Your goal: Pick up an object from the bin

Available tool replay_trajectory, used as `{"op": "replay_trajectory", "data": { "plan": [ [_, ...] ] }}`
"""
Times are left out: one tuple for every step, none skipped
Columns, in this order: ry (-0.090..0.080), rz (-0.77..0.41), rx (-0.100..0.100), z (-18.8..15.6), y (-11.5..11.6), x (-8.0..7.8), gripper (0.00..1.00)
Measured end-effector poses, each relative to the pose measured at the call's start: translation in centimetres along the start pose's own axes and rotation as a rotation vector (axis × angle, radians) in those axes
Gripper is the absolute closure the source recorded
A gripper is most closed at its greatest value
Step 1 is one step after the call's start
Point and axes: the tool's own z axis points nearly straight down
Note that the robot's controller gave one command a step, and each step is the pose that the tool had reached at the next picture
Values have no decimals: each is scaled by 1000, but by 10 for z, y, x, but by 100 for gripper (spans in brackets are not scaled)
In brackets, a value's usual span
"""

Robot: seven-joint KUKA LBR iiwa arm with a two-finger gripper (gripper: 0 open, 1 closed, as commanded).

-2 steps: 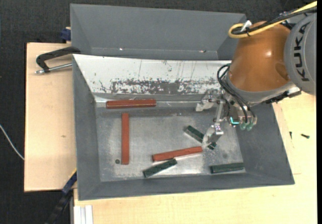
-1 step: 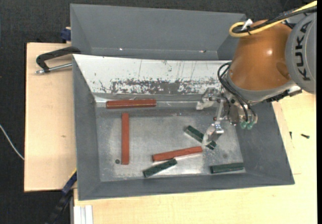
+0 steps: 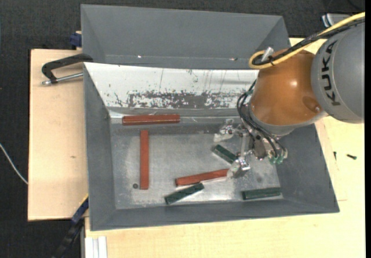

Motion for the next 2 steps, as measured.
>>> {"op": "replay_trajectory", "data": {
  "plan": [
    [1, -79, 0, 8, 7, 8, 0],
    [2, -204, -1, -11, 18, 22, 0]
  ]
}}
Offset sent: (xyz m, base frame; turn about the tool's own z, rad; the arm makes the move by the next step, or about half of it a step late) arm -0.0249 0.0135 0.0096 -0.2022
